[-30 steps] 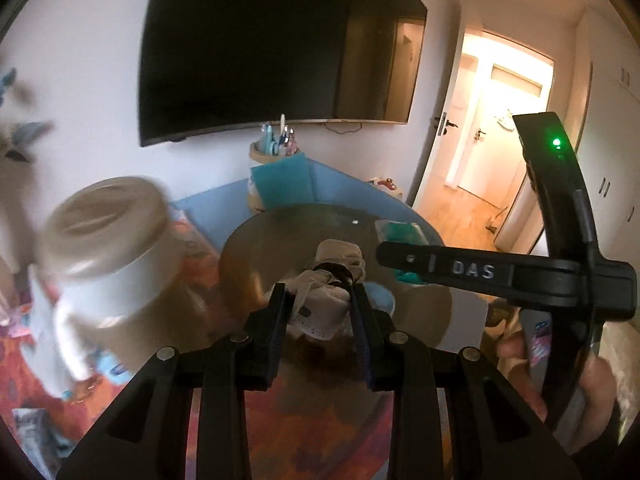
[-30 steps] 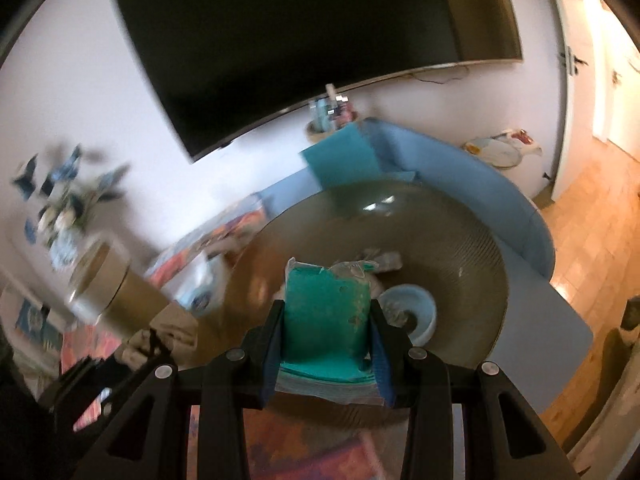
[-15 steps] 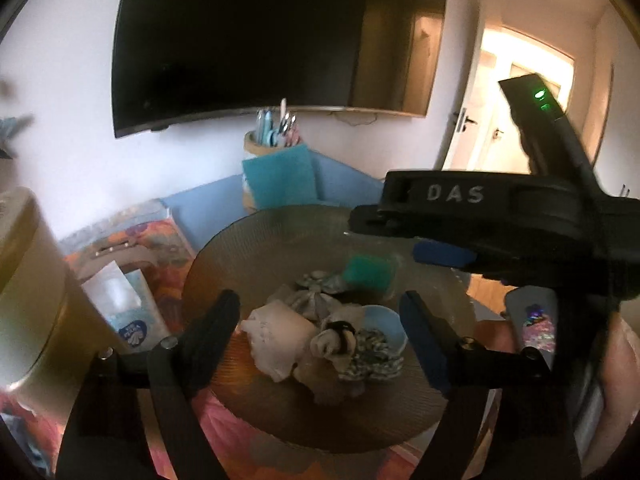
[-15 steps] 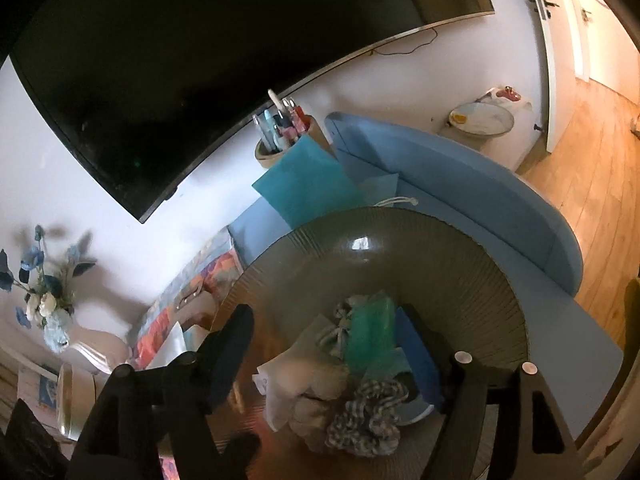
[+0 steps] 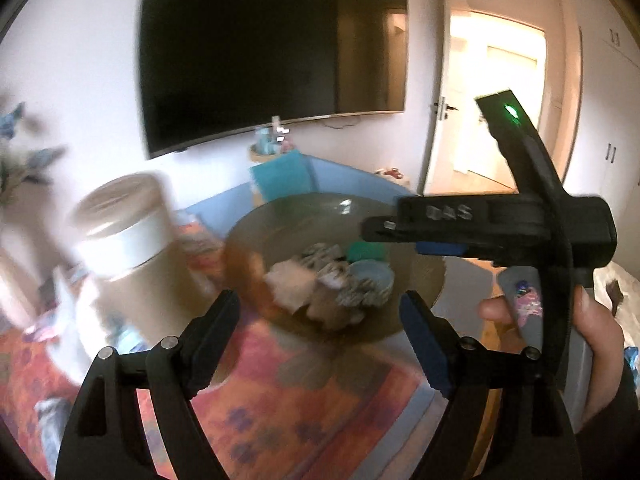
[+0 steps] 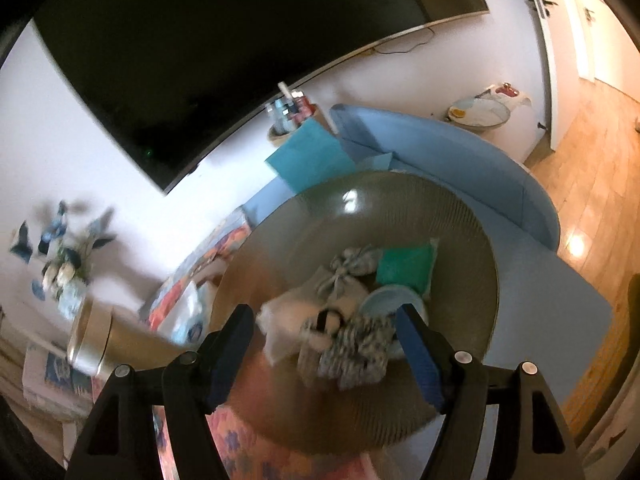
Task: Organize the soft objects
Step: 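Grasp the blue-white printed packet with the left gripper while the right grasps the teal cloth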
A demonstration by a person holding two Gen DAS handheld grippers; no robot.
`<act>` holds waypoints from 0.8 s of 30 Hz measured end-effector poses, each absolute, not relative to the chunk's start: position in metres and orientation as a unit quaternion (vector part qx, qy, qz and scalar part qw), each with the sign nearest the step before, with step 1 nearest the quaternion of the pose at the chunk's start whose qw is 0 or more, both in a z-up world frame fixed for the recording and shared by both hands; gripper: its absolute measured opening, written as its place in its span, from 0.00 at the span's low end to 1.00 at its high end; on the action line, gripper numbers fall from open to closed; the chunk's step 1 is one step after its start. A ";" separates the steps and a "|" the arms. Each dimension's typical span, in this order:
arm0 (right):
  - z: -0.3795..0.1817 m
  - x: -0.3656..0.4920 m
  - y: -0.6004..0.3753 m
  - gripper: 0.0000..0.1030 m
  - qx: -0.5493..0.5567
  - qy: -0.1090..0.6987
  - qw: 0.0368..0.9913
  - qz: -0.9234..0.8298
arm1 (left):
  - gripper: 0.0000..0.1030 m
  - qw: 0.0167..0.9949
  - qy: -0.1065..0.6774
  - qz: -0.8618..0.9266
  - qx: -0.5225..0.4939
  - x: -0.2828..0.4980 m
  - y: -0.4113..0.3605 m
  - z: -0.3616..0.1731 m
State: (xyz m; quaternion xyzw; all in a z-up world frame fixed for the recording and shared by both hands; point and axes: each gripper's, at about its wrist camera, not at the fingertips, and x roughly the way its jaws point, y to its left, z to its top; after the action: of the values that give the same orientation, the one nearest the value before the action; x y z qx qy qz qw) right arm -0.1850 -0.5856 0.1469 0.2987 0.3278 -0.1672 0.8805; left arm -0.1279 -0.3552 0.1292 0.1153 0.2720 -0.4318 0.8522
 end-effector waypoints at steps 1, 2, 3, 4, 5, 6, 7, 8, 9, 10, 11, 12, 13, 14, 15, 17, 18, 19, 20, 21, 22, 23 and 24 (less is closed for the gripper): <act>0.146 -0.188 -0.579 0.69 0.293 0.330 0.883 -0.163 | 0.78 0.855 0.274 -0.425 0.116 -0.128 -0.345 0.130; 0.145 -0.191 -0.569 0.69 0.285 0.333 0.885 -0.156 | 0.78 0.859 0.275 -0.415 0.116 -0.129 -0.333 0.131; 0.144 -0.192 -0.563 0.69 0.281 0.334 0.887 -0.151 | 0.78 0.863 0.276 -0.406 0.116 -0.128 -0.321 0.131; 0.143 -0.194 -0.554 0.69 0.276 0.335 0.890 -0.143 | 0.78 0.866 0.278 -0.399 0.116 -0.127 -0.311 0.131; 0.143 -0.196 -0.545 0.69 0.270 0.336 0.892 -0.135 | 0.78 0.868 0.282 -0.392 0.115 -0.127 -0.298 0.132; 0.144 -0.196 -0.536 0.69 0.263 0.337 0.895 -0.128 | 0.79 0.870 0.286 -0.385 0.113 -0.127 -0.287 0.133; 0.145 -0.197 -0.528 0.69 0.256 0.338 0.897 -0.121 | 0.81 0.873 0.288 -0.377 0.112 -0.125 -0.276 0.133; 0.146 -0.197 -0.520 0.69 0.249 0.339 0.900 -0.114 | 0.82 0.877 0.289 -0.367 0.110 -0.124 -0.264 0.133; 0.148 -0.196 -0.509 0.69 0.238 0.340 0.904 -0.104 | 0.84 0.882 0.290 -0.355 0.107 -0.122 -0.251 0.132; 0.151 -0.195 -0.500 0.69 0.227 0.340 0.908 -0.095 | 0.86 0.885 0.292 -0.346 0.104 -0.120 -0.241 0.131; 0.154 -0.194 -0.489 0.69 0.214 0.340 0.912 -0.085 | 0.87 0.889 0.297 -0.335 0.100 -0.116 -0.228 0.130; 0.158 -0.192 -0.476 0.69 0.197 0.339 0.917 -0.071 | 0.87 0.891 0.301 -0.326 0.097 -0.113 -0.217 0.128; 0.162 -0.190 -0.462 0.69 0.181 0.339 0.922 -0.056 | 0.88 0.894 0.304 -0.315 0.093 -0.110 -0.206 0.127; 0.164 -0.188 -0.450 0.69 0.169 0.339 0.925 -0.045 | 0.88 0.898 0.307 -0.301 0.088 -0.106 -0.194 0.126; 0.168 -0.186 -0.434 0.69 0.149 0.339 0.928 -0.028 | 0.90 0.904 0.311 -0.282 0.081 -0.101 -0.180 0.125; 0.171 -0.180 -0.403 0.70 0.113 0.342 0.933 -0.004 | 0.96 0.912 0.325 -0.245 0.055 -0.087 -0.151 0.119; 0.171 -0.176 -0.385 0.70 0.092 0.345 0.934 0.010 | 0.98 0.913 0.333 -0.231 0.042 -0.080 -0.140 0.116; 0.170 -0.172 -0.368 0.70 0.072 0.350 0.934 0.023 | 0.98 0.913 0.343 -0.221 0.028 -0.073 -0.128 0.111; 0.167 -0.167 -0.350 0.70 0.052 0.354 0.933 0.035 | 0.98 0.909 0.357 -0.216 0.015 -0.066 -0.118 0.106; 0.162 -0.161 -0.332 0.70 0.034 0.360 0.931 0.044 | 0.98 0.901 0.376 -0.216 0.001 -0.058 -0.108 0.099; 0.156 -0.154 -0.319 0.70 0.020 0.369 0.928 0.050 | 0.98 0.894 0.391 -0.219 -0.007 -0.052 -0.103 0.093; 0.147 -0.146 -0.307 0.70 0.012 0.378 0.924 0.055 | 0.98 0.883 0.410 -0.228 -0.014 -0.045 -0.098 0.084; 0.138 -0.136 -0.298 0.70 0.009 0.387 0.920 0.060 | 0.98 0.877 0.420 -0.232 -0.015 -0.041 -0.098 0.080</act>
State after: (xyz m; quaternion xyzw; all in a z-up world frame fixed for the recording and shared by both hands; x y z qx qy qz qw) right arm -0.1356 -0.2976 0.1375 0.0089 0.3873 0.0598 0.9200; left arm -0.0413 -0.0980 0.0801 -0.0149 0.4198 -0.2323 0.8773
